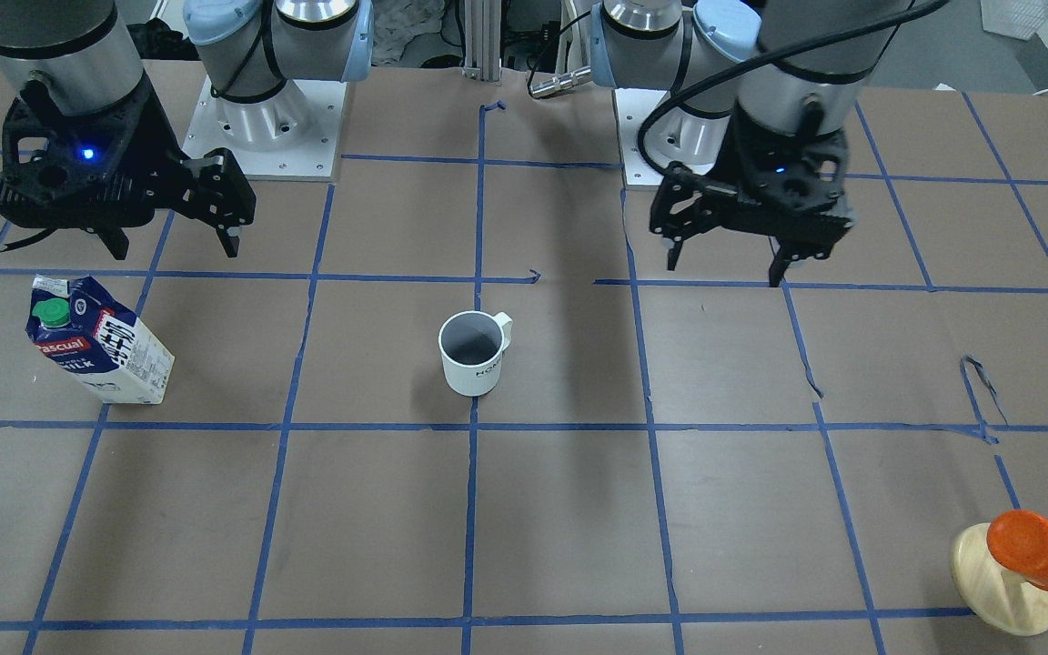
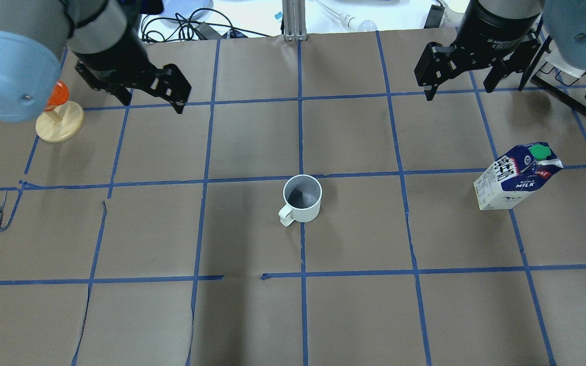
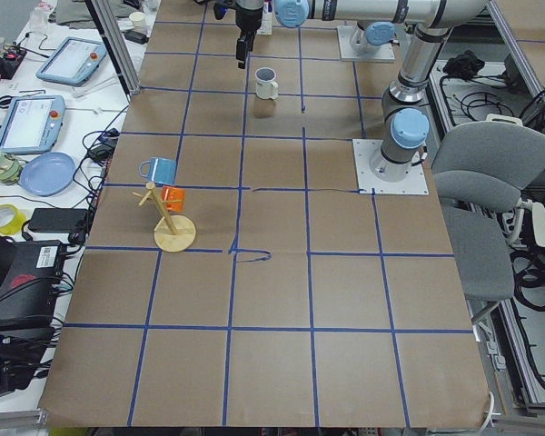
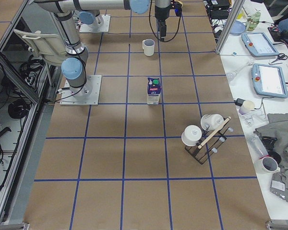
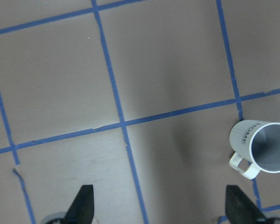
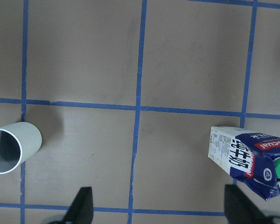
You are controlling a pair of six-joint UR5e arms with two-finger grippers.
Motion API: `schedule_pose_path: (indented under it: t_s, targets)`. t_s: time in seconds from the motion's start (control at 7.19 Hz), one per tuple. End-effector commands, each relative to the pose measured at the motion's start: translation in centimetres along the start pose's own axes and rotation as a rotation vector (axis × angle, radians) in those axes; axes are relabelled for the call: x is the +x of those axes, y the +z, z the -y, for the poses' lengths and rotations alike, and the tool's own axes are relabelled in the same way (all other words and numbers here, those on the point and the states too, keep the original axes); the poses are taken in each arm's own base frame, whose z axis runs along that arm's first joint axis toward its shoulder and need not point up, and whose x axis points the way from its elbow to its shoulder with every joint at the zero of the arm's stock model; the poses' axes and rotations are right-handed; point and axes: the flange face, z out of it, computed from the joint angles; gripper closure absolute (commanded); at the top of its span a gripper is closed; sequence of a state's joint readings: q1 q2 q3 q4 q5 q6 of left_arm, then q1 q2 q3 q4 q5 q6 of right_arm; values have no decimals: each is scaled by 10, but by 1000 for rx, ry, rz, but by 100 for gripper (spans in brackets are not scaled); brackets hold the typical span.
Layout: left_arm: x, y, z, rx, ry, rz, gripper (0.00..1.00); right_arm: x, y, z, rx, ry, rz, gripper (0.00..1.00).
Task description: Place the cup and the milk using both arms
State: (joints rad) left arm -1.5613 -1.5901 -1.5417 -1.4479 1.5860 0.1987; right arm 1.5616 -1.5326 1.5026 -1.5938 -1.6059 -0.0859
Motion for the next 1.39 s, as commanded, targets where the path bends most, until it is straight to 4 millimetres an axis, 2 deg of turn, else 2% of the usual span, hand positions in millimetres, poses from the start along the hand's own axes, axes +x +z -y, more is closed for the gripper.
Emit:
schedule_pose_path:
  t_s: [0.0,0.56,0.83,0.97,1.11,1.25]
  targets:
    - [-35,-15,-7,16,-23,11,0,0,1,0,-3,0,-1,0]
    - [-25,-7,-11,5,-77,-14,0,-2,-1,-1,1,-4,-2,0]
    - [-25,-5,-10,6,-77,-19,0,3,2,1,-4,0,-2,0]
    - [-24,-10,-14,9,-78,-21,0,17,9,6,-18,13,-9,0]
    - [-23,-11,-15,5,-92,-24,0,41,19,11,-39,49,-11,0]
    - [-23,-11,-16,-7,-145,-26,0,78,45,11,-82,10,-1,0]
